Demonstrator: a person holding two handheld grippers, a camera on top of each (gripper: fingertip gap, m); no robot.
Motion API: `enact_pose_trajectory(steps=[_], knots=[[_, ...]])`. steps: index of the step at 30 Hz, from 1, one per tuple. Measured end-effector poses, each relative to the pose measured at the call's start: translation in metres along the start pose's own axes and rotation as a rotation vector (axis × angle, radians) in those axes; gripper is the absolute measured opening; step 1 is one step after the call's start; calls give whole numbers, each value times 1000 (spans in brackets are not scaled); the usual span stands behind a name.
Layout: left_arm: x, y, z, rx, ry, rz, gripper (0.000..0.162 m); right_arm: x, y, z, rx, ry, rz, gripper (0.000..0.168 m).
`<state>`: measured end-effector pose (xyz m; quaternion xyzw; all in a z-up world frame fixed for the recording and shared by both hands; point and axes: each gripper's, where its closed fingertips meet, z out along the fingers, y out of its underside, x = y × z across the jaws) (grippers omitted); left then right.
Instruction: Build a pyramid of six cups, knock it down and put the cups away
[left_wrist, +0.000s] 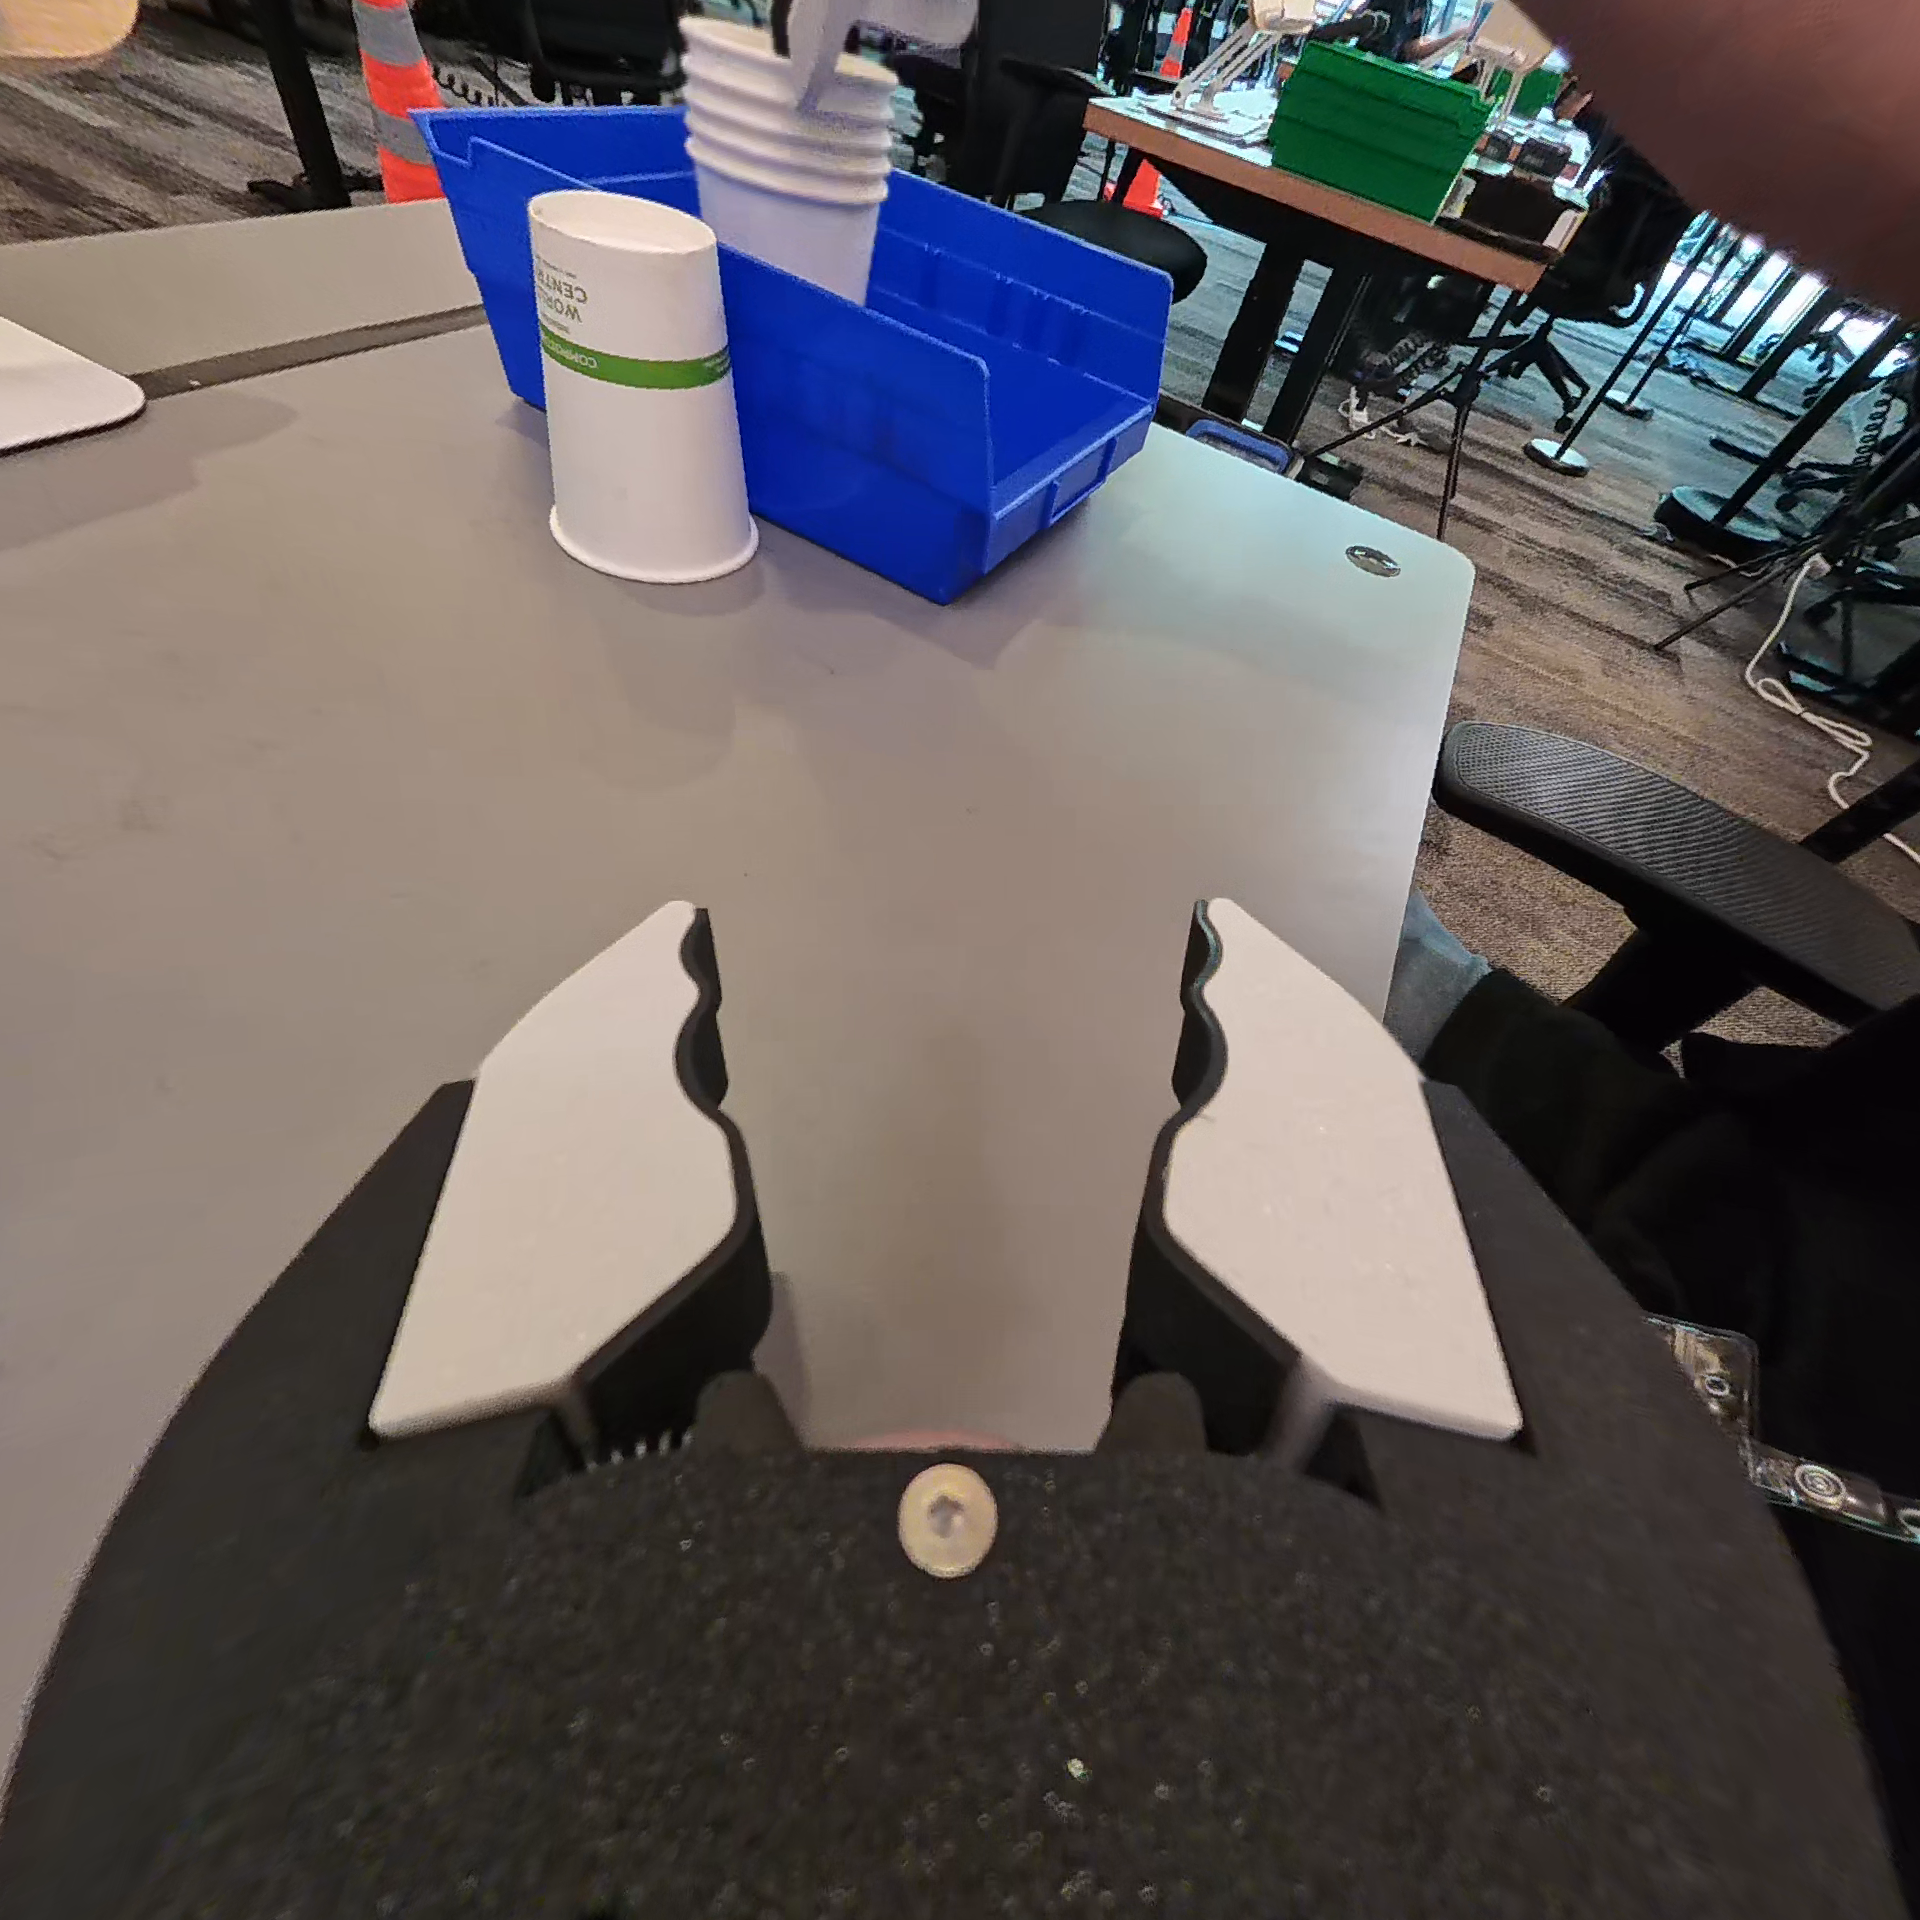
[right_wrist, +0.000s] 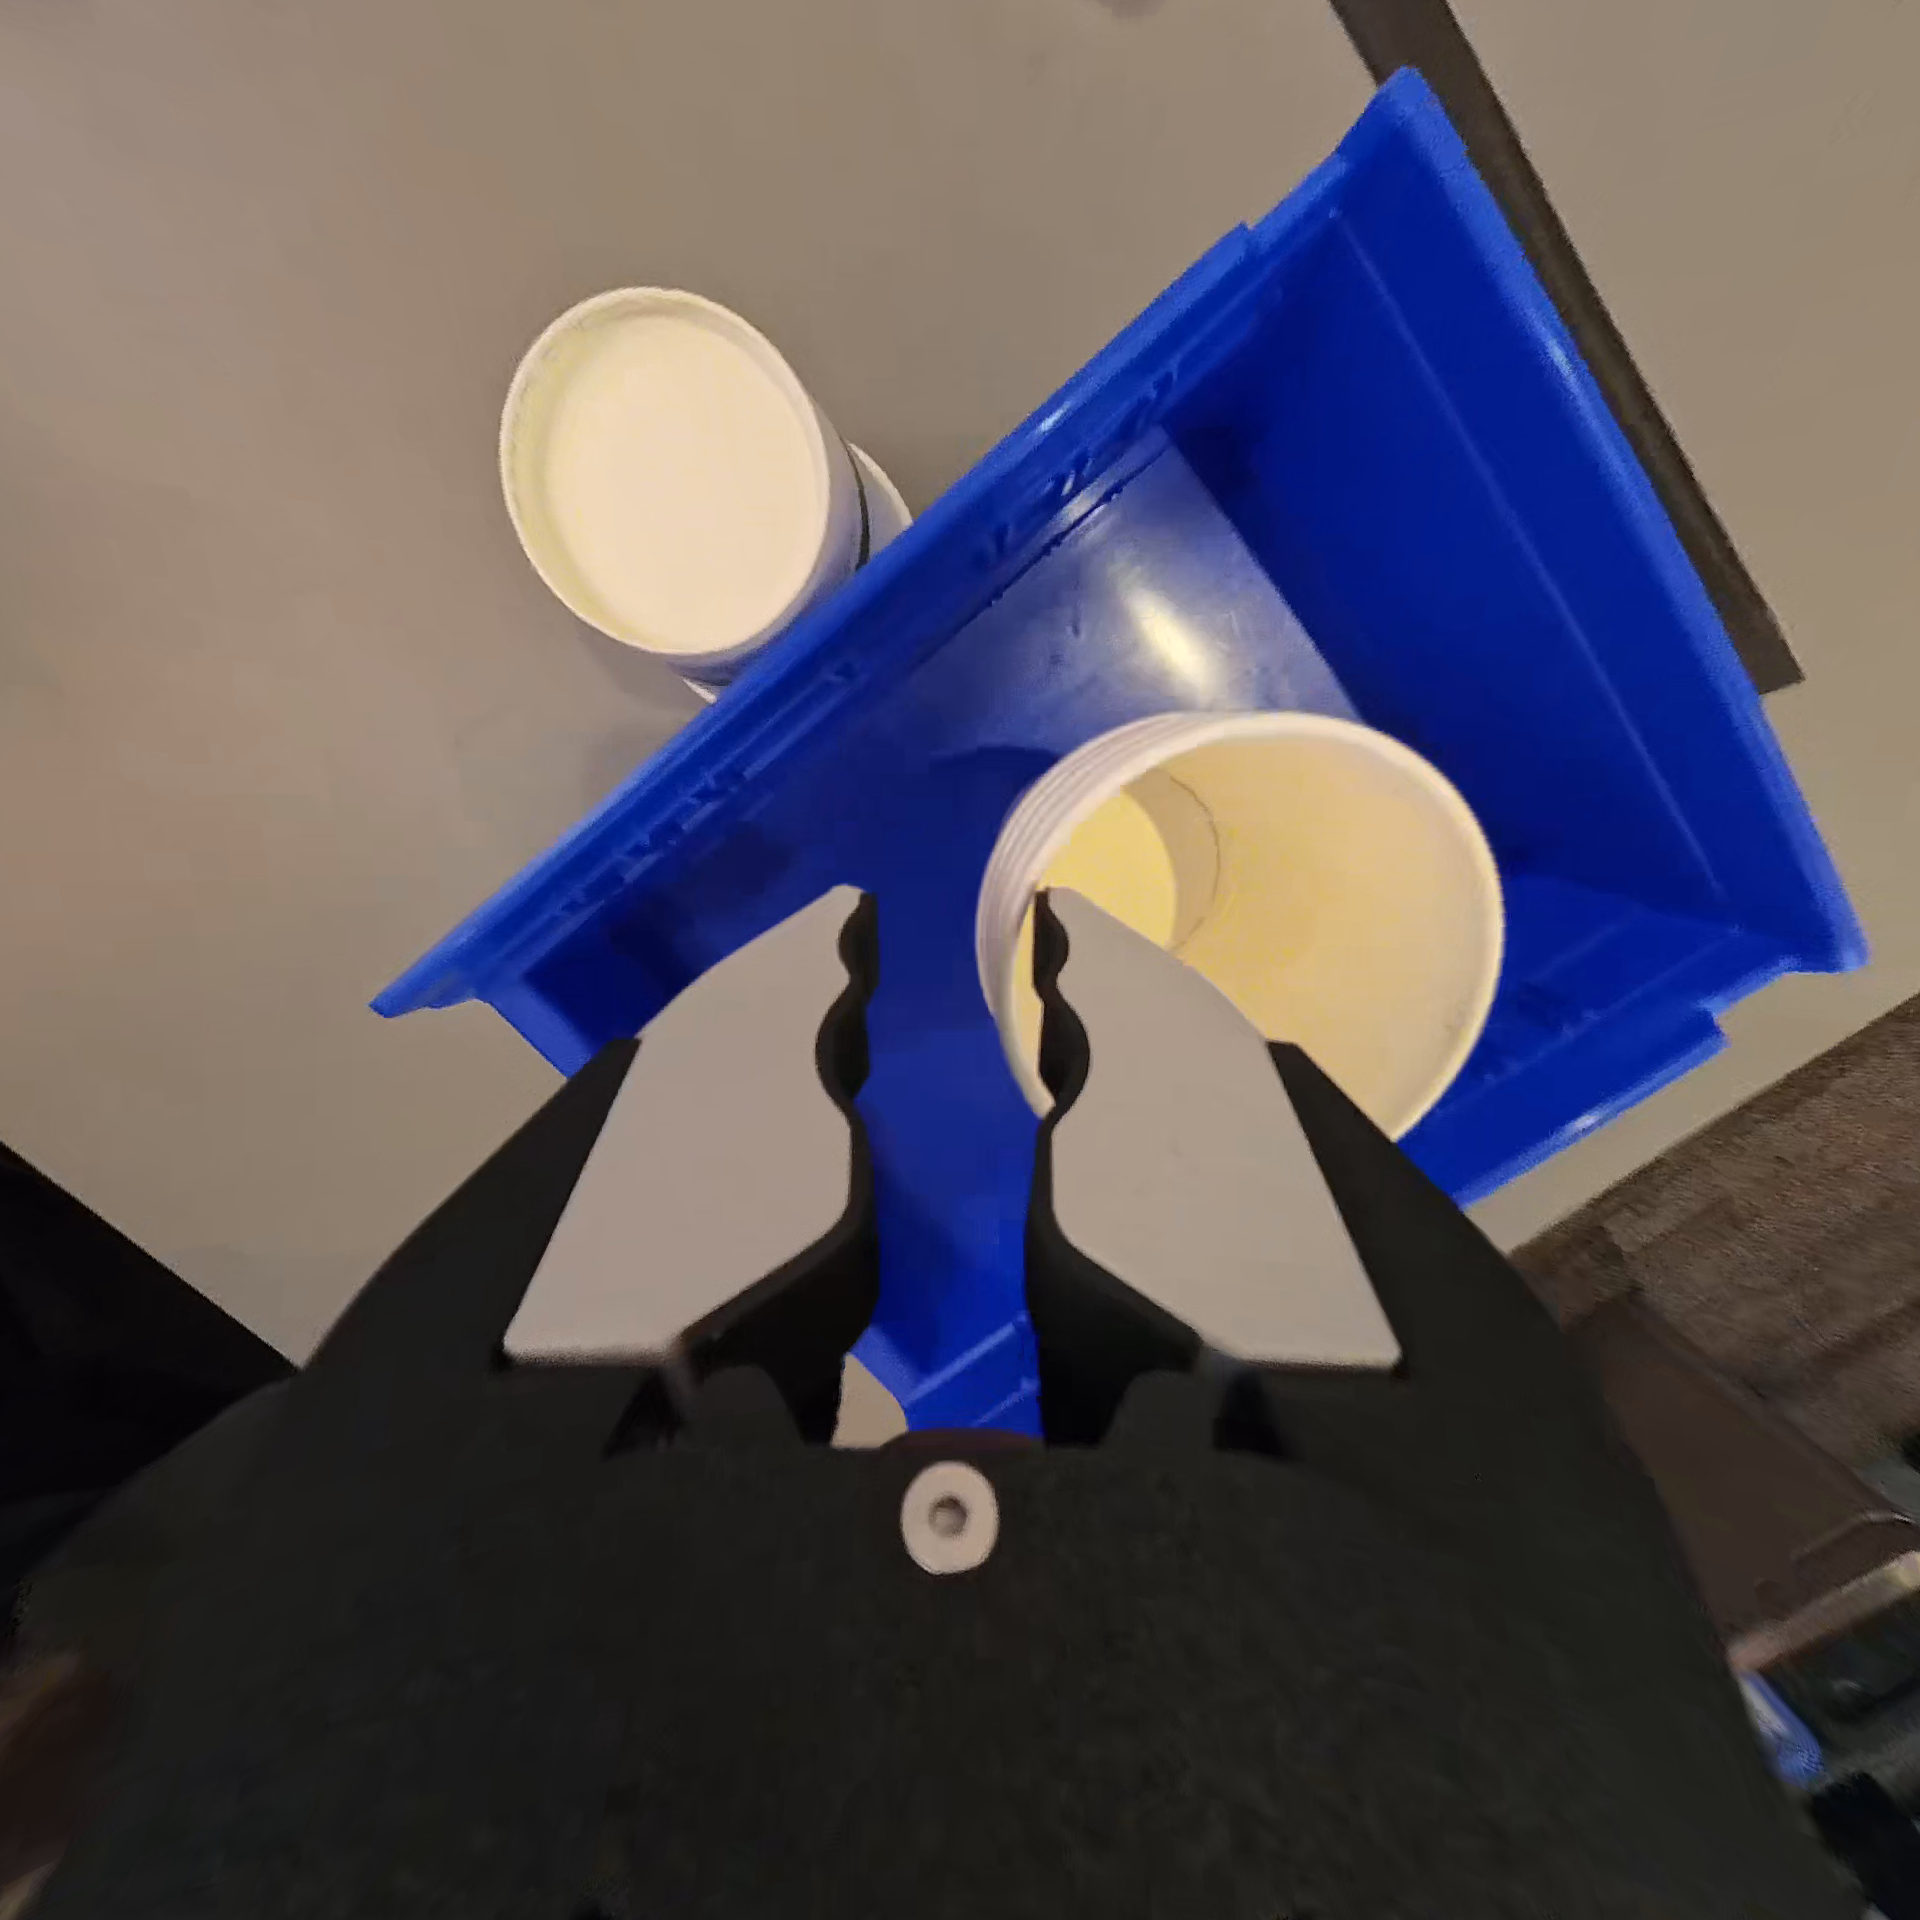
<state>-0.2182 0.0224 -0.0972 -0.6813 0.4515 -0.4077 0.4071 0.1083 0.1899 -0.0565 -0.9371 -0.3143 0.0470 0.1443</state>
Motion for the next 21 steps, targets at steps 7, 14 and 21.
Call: enact_pose_trajectory(steps=[7, 14, 21], knots=[[-3, 1, 0, -3, -6, -1, 84, -18, -30, -36, 102, 148, -168, 58], [-2, 4, 1, -21, -9, 14, 85, -70, -60, -13, 18, 110, -402, 78], [-4, 5, 0, -22, -14, 14, 85, -72, -68, 40, -85, 163, -512, 91]])
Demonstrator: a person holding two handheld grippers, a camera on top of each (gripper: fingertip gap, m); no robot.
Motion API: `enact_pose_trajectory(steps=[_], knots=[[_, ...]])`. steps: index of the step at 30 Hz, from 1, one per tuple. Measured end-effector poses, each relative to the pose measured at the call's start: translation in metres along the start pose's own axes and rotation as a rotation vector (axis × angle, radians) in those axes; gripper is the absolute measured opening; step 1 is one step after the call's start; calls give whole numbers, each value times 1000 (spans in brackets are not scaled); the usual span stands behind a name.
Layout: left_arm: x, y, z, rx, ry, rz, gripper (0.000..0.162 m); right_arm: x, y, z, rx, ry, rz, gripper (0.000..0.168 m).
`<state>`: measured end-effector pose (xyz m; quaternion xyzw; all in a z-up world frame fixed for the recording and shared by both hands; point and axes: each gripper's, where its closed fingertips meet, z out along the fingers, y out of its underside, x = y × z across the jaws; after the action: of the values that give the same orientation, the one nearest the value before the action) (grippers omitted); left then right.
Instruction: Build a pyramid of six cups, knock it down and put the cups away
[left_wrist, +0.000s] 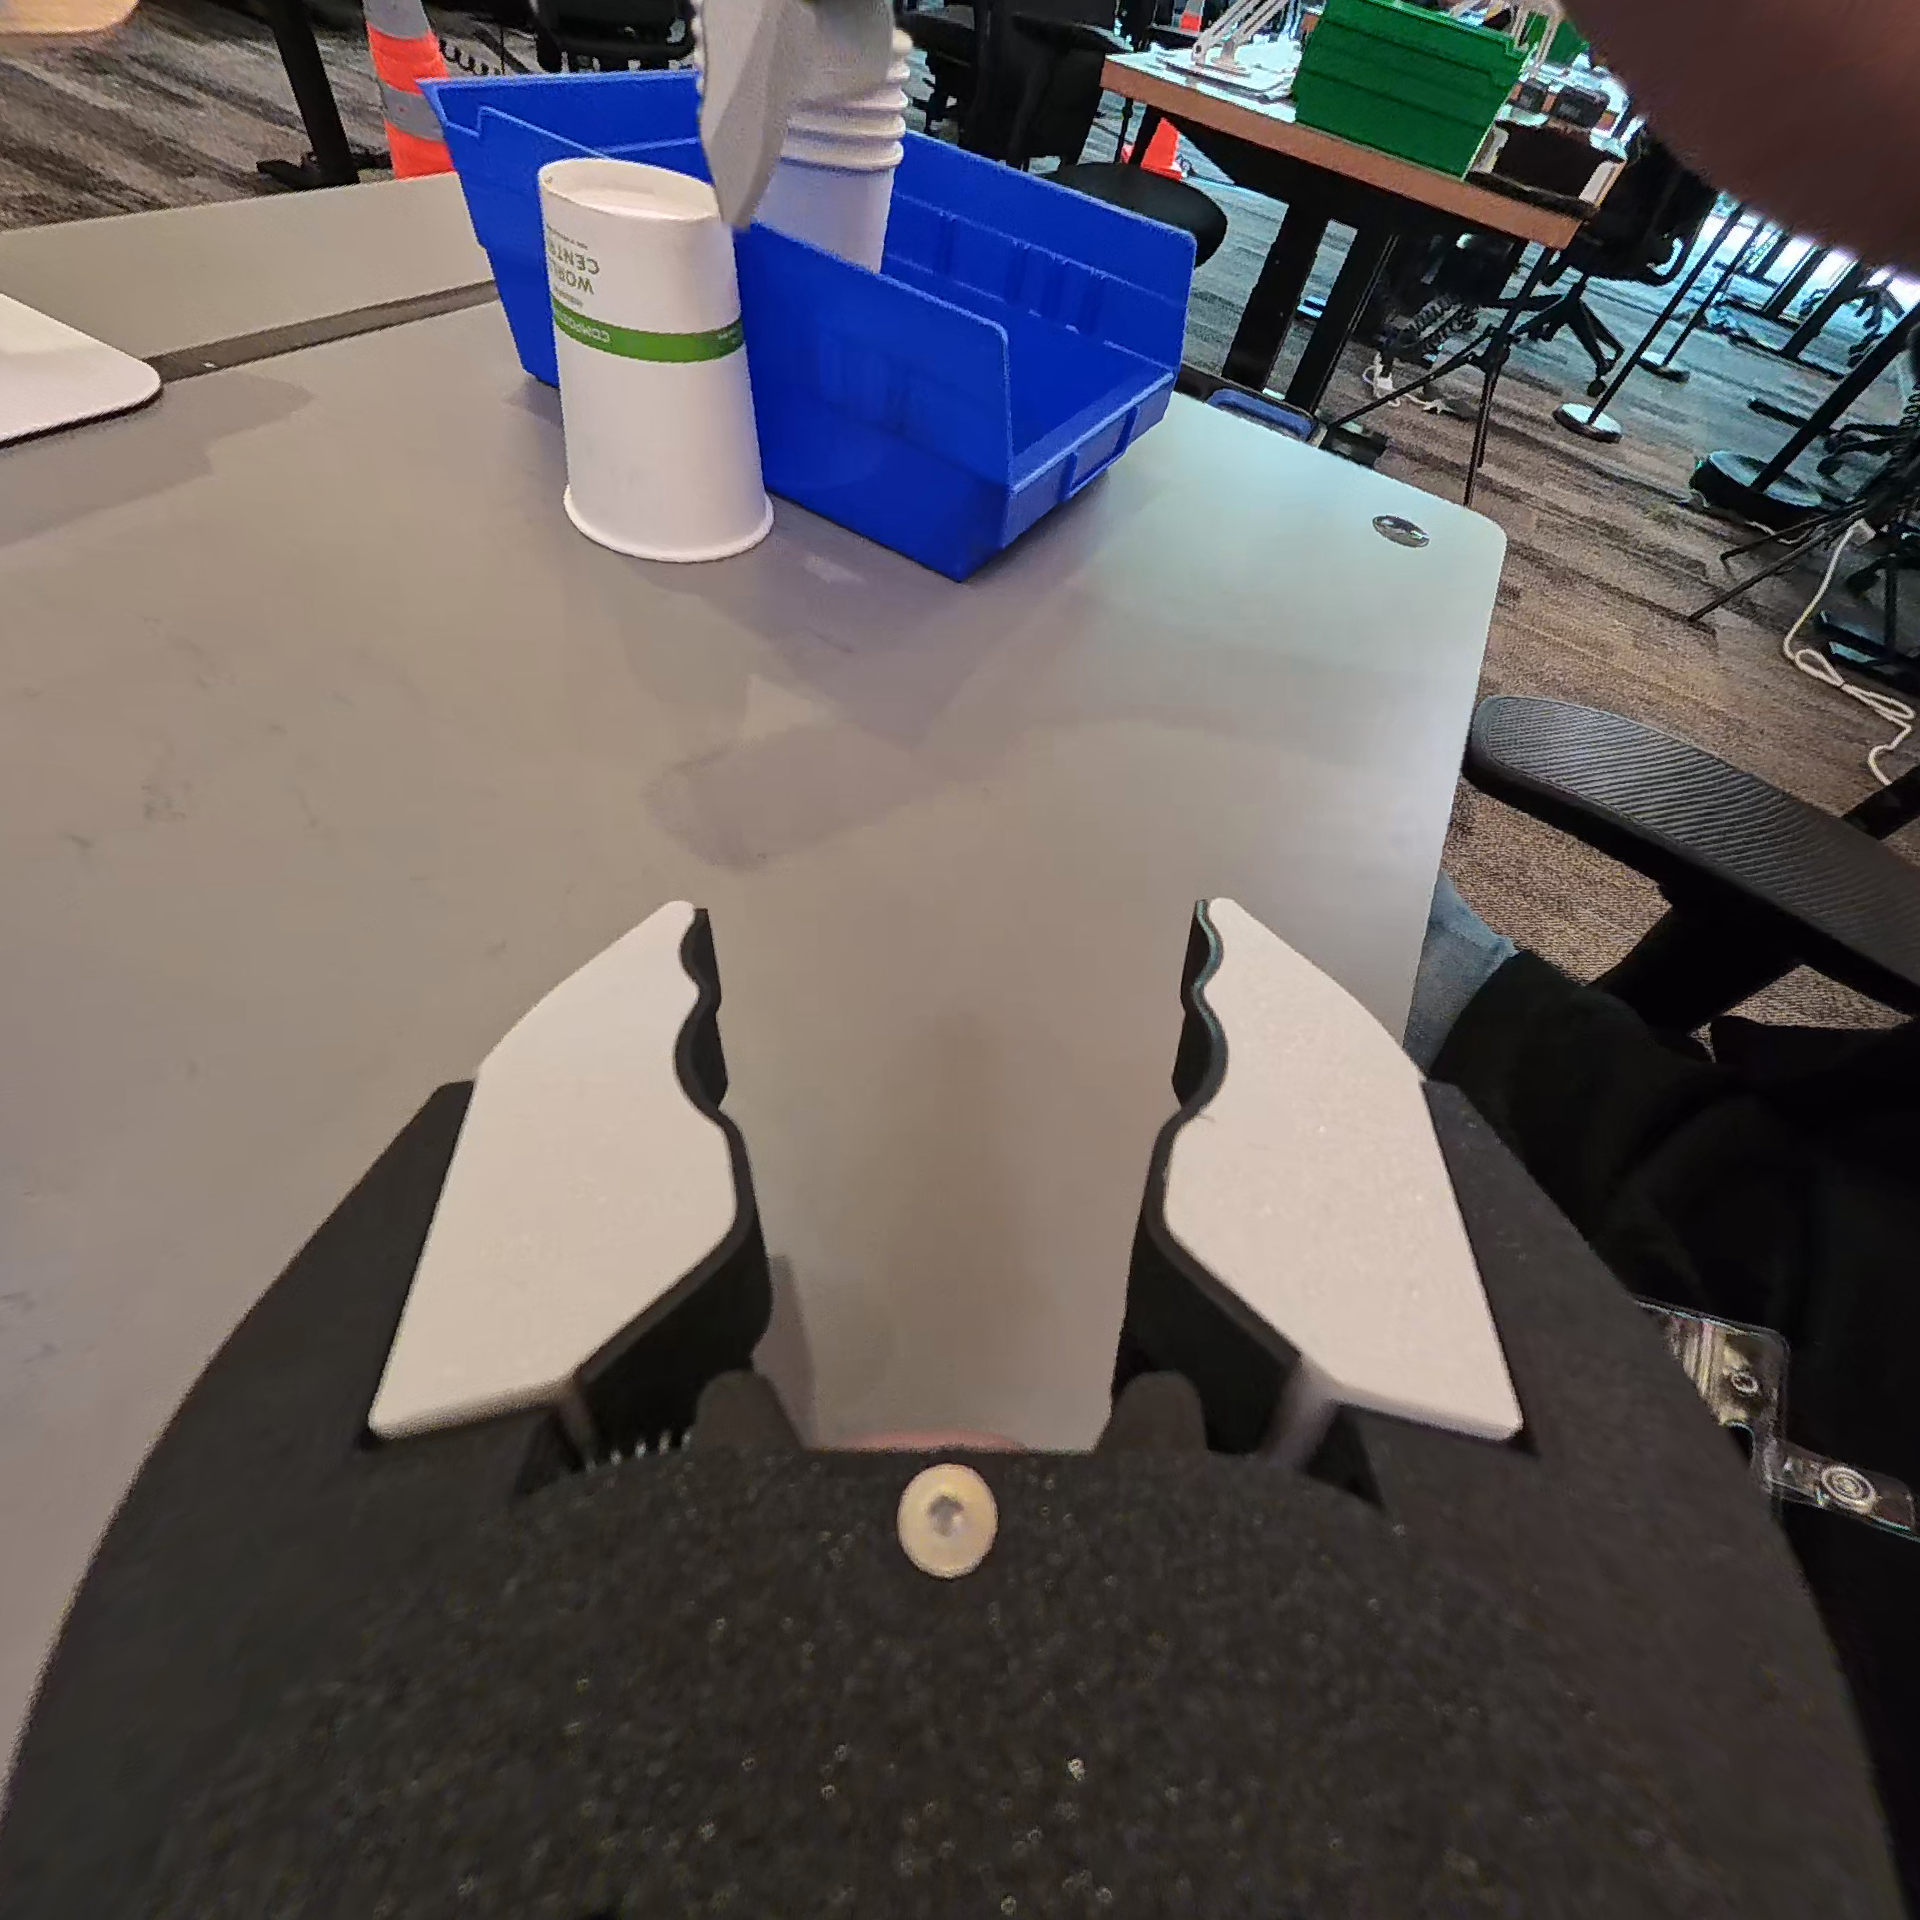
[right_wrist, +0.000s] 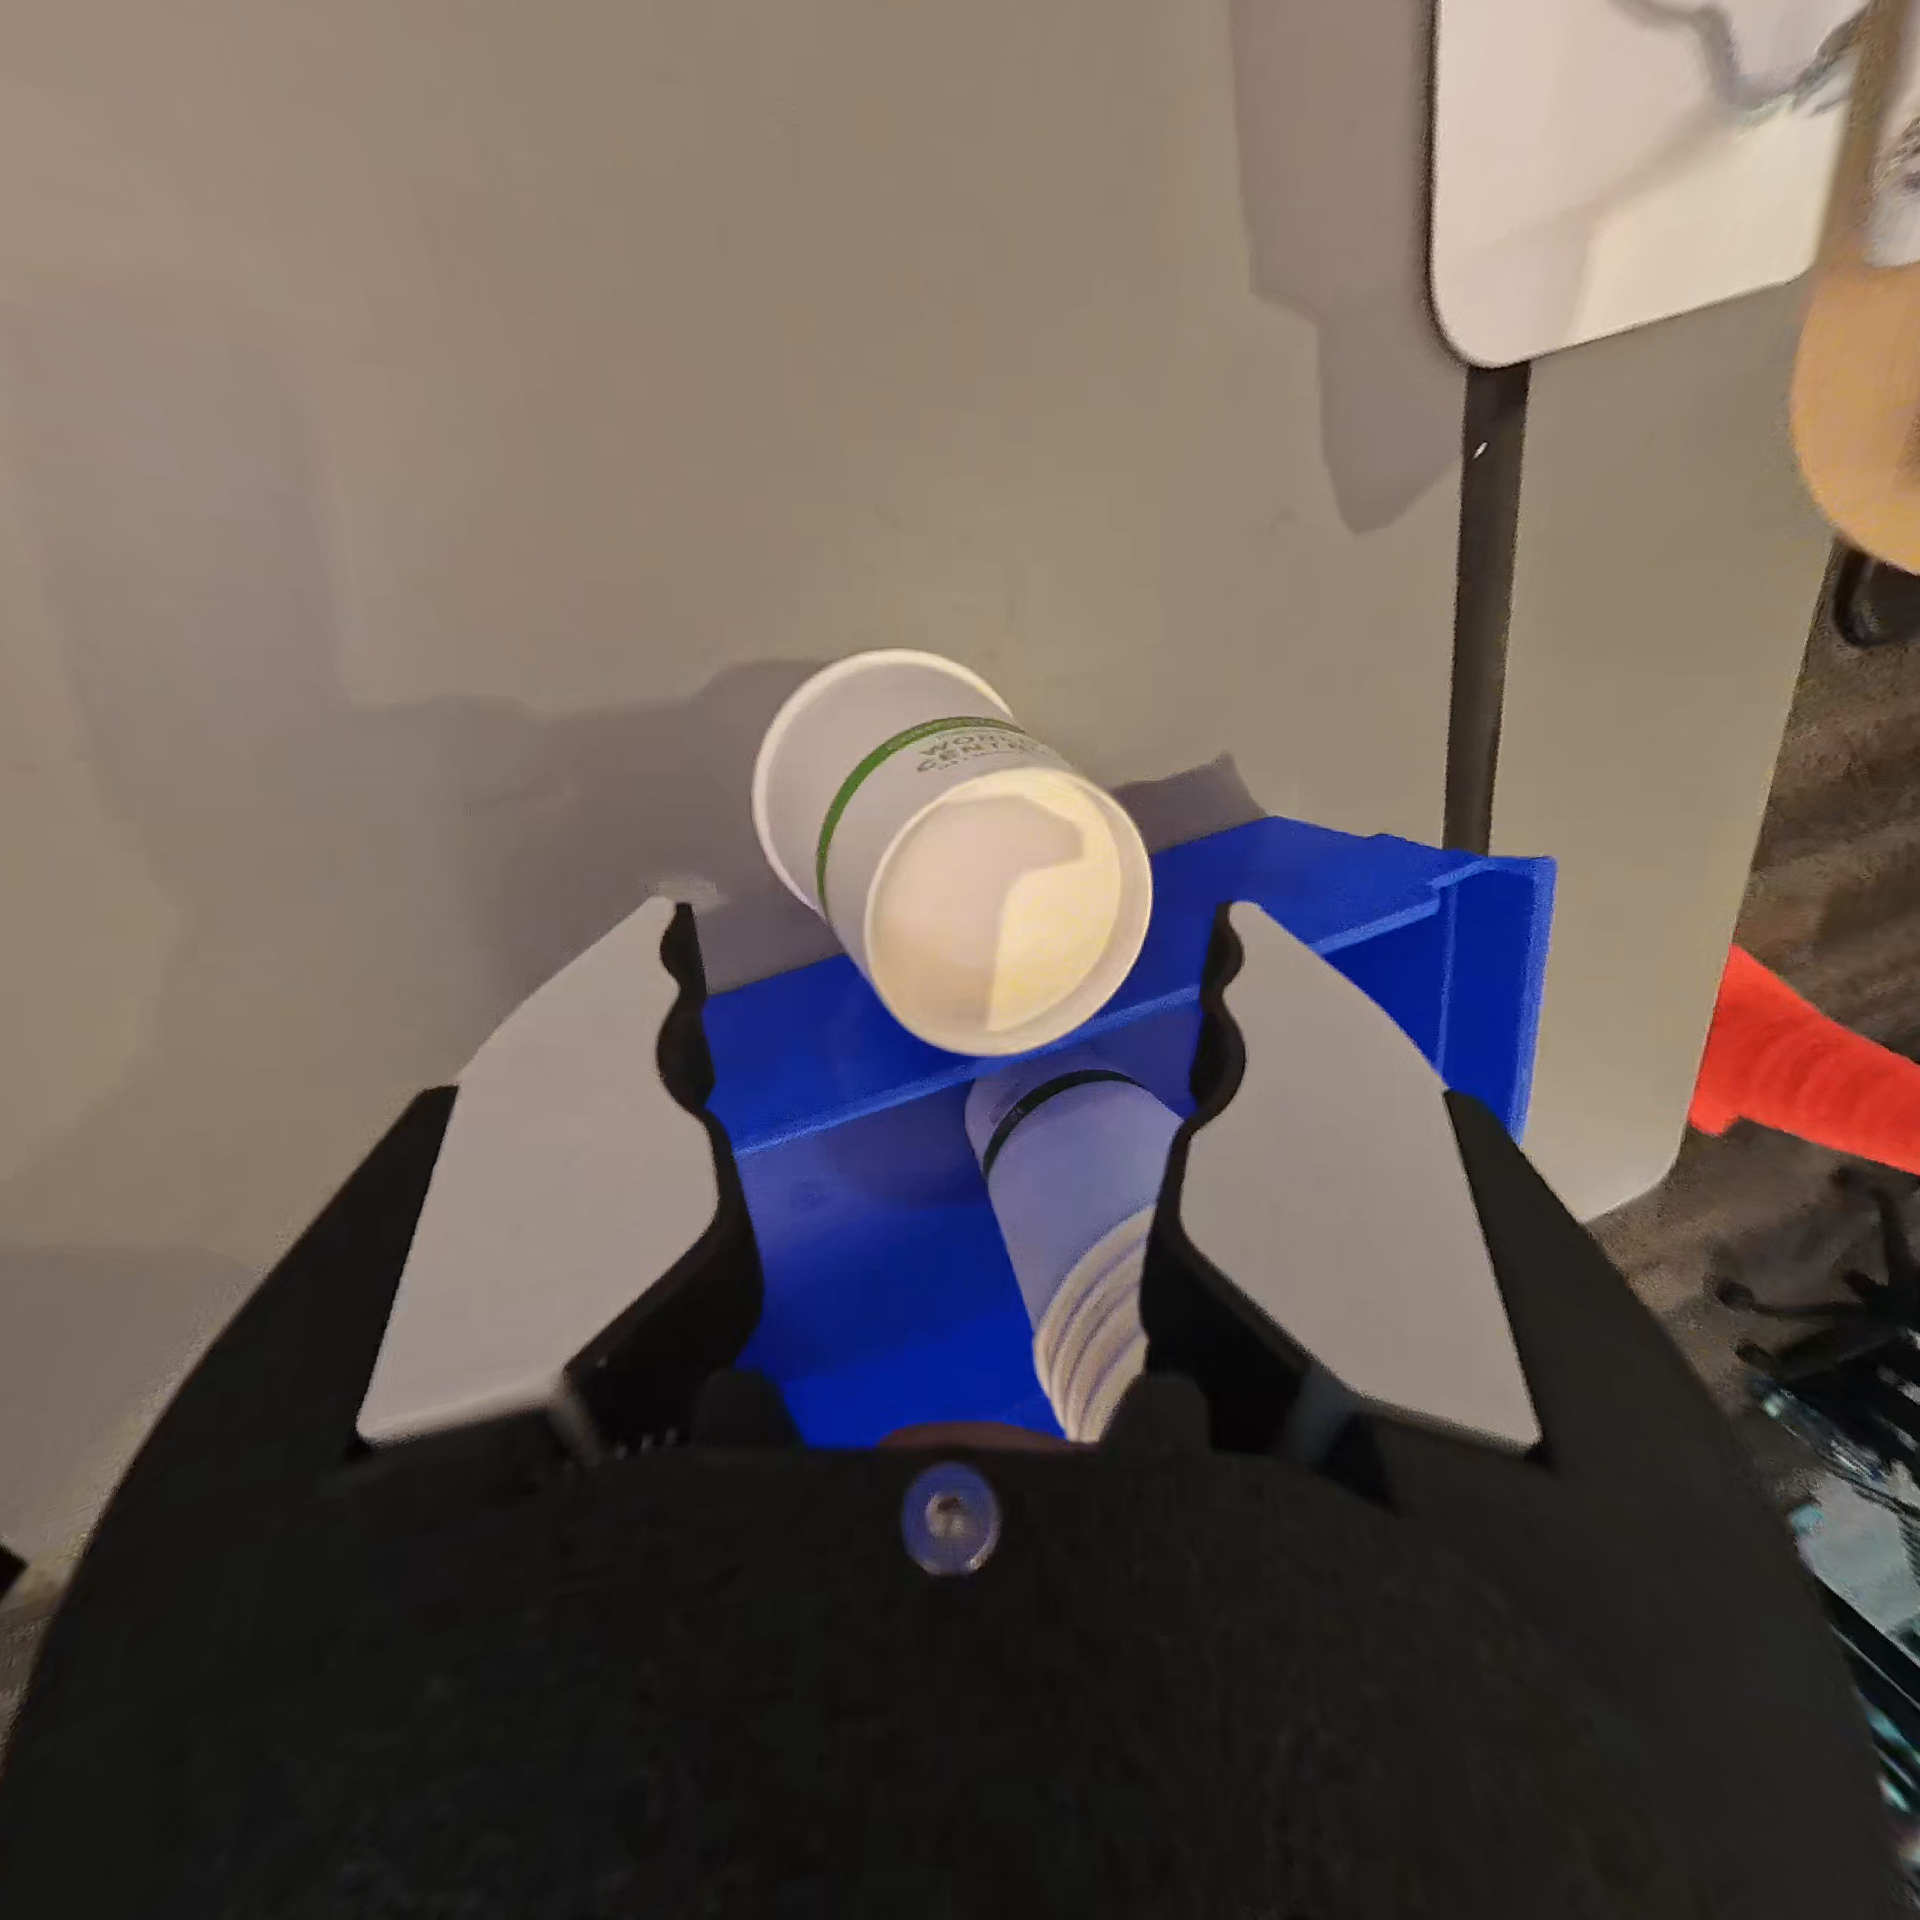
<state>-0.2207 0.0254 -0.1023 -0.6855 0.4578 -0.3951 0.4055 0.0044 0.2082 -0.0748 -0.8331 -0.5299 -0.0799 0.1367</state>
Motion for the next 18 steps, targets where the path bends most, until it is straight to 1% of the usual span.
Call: enact_pose_trajectory(steps=[2, 6, 7, 8, 10, 12, 14, 18], knots=[[0, 1, 1, -7, 5, -1, 85, 1, 5, 17, -58, -16, -4, 91], [2, 3, 2, -17, 4, 13, 85, 10, 12, 43, -114, -60, 31, 93], [2, 3, 2, -20, 4, 16, 85, 10, 13, 48, -120, -83, 39, 91], [2, 4, 2, -22, 3, 18, 85, 6, 14, 50, -122, -126, 39, 78], [0, 5, 3, -25, -4, 19, 85, 4, 10, 49, -99, -151, 32, 78], [-2, 5, 3, -25, -5, 12, 85, 1, 2, 40, -48, -173, 42, 77], [-3, 6, 3, -22, -3, 2, 85, 4, -10, 23, 47, -148, 62, 77], [-7, 5, 2, -16, -13, -2, 84, -5, -46, -32, 369, -144, 130, 77]])
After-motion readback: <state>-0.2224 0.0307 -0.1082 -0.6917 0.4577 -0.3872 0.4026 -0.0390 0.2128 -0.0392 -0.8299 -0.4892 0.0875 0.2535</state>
